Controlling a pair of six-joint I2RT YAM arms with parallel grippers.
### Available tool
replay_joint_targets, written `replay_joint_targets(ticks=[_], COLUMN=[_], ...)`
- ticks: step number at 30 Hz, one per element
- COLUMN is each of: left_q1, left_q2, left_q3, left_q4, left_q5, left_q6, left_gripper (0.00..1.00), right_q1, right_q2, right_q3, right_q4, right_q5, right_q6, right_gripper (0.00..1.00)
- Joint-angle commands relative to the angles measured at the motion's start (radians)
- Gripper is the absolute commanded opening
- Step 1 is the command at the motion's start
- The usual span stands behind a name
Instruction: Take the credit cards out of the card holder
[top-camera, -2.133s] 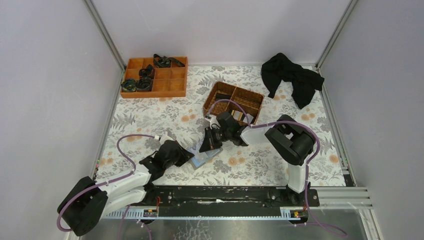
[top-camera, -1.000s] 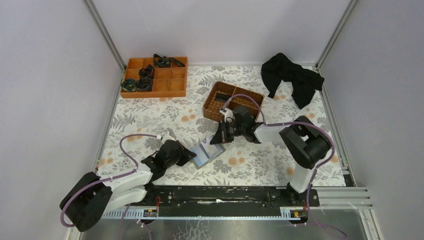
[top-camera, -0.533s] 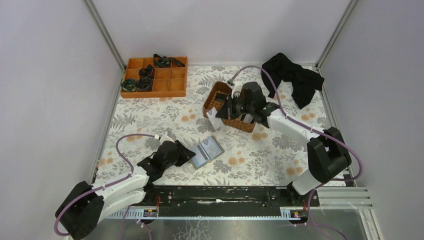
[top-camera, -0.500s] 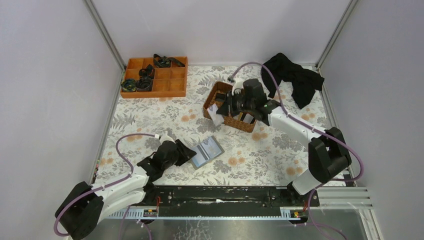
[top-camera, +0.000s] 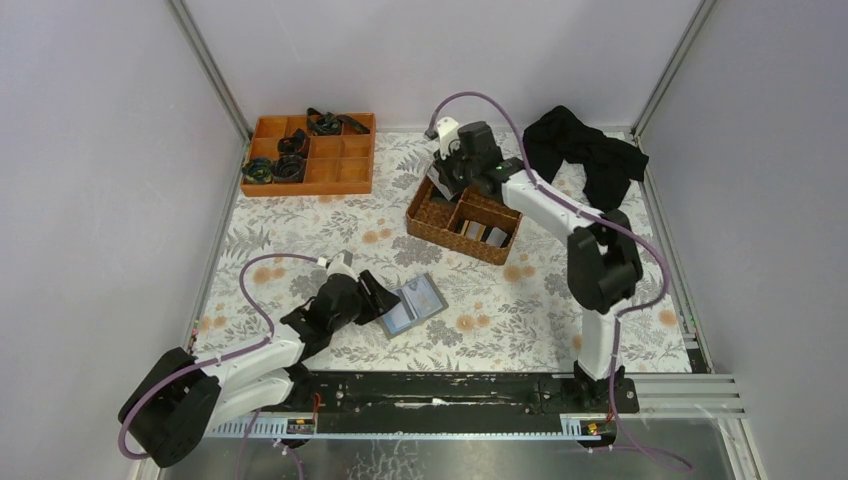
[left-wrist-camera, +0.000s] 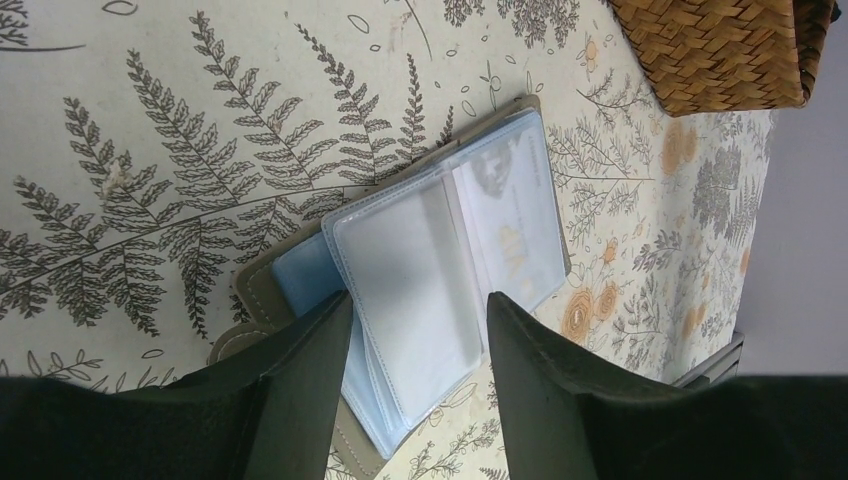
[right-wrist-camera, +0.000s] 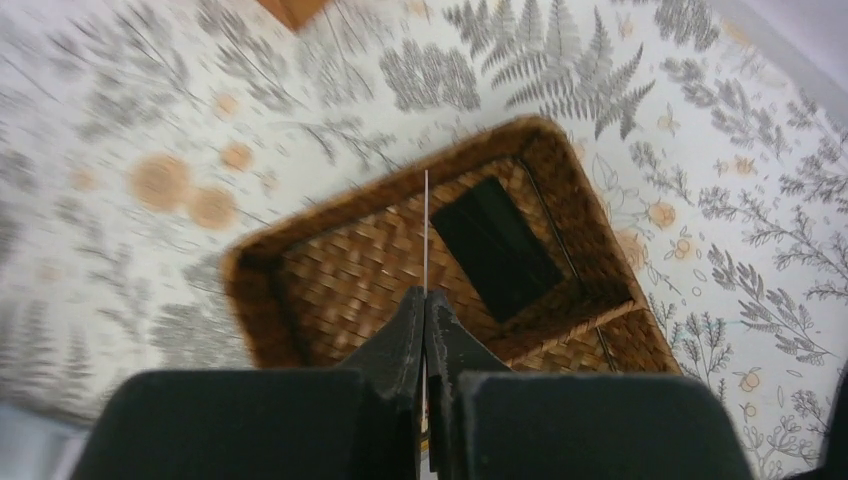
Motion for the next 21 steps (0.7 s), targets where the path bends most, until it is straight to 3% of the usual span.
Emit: replay_joint_targets(ticks=[1, 9, 14, 21], left_q1=[0.018, 0.055, 0.072, 0.086], left_q2=[0.011, 0.009, 0.021, 0.063], left_q3=[-0.016, -0.034, -0.034, -0.048], left_q4=[0.007, 0.011, 0.015, 0.064], left_q5=[0.040, 0.068, 0.090, 0.111], left_q6=[0.054, 0.070, 0.075, 0.073], left_gripper=[0.60, 0.59, 0.59, 0.59], right_q1=[-0.004, -0.005, -0.004, -0.004], right_q2=[0.062, 0.151, 0.224, 0.111], right_q3=[0.059, 0.149, 0.238, 0.052], right_q4=[0.033, -0.008, -0.122, -0.057], right_q5=[0.081, 0.033, 0.037, -0.025], right_q6=[-0.189, -0.306, -0.337, -0.315], right_gripper=[0.00, 0.00, 0.00, 0.00])
